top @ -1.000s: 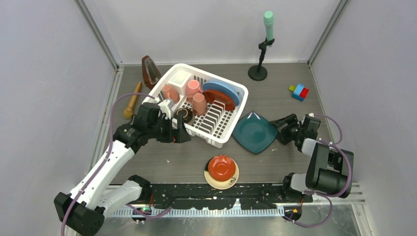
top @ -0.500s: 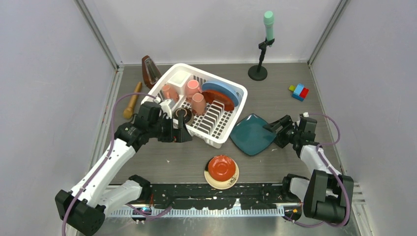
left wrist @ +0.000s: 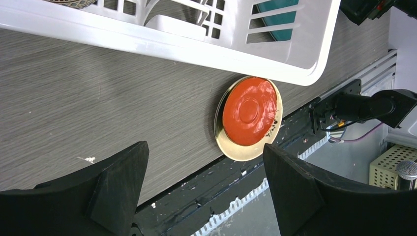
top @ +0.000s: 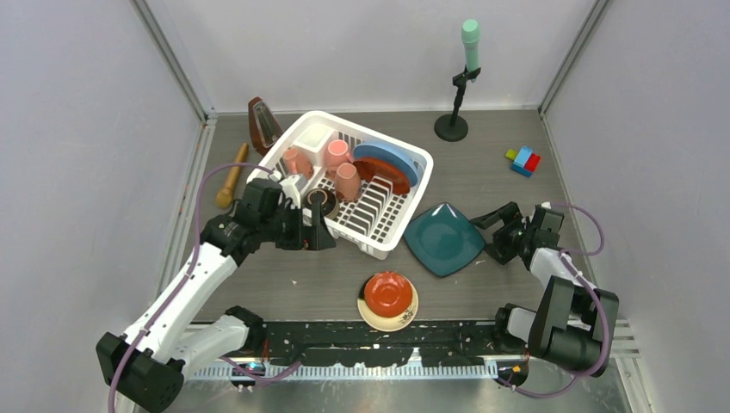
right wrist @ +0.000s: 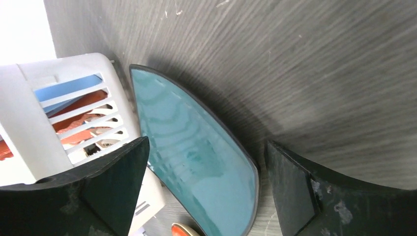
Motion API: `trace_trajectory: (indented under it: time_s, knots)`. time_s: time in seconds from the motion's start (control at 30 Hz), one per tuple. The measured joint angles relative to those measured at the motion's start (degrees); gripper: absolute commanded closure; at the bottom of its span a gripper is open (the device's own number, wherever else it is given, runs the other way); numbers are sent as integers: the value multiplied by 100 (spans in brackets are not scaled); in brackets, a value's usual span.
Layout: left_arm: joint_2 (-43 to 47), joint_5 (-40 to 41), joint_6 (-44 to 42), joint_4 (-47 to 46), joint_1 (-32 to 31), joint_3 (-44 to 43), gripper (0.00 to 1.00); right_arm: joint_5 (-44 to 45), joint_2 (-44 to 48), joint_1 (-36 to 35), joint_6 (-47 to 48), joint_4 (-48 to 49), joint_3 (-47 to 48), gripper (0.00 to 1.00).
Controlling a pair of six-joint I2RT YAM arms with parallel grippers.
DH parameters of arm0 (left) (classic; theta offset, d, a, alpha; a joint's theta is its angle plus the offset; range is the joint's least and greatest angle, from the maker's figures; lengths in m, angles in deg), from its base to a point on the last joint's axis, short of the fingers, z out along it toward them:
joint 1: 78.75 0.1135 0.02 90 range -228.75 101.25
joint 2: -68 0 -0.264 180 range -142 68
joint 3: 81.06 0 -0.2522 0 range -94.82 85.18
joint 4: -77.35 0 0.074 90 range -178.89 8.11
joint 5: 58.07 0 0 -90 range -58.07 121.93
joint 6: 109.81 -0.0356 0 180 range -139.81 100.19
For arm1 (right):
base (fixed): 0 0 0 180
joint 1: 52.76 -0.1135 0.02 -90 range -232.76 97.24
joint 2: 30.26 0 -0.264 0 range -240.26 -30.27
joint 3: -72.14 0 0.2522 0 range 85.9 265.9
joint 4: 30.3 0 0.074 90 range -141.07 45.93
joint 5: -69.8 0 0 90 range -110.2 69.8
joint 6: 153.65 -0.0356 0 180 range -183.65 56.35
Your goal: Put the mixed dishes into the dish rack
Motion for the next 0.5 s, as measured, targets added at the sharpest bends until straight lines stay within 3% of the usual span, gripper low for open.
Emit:
trace_trajectory:
  time_s: [0.3,0.5]
  knots:
    - [208,0,4,24,0,26,11,-931,-1152,68,-321,1443,26,20]
    - [186,0,2,22,0,26,11,-1097,-1283,-24,-387,1878,-83,22]
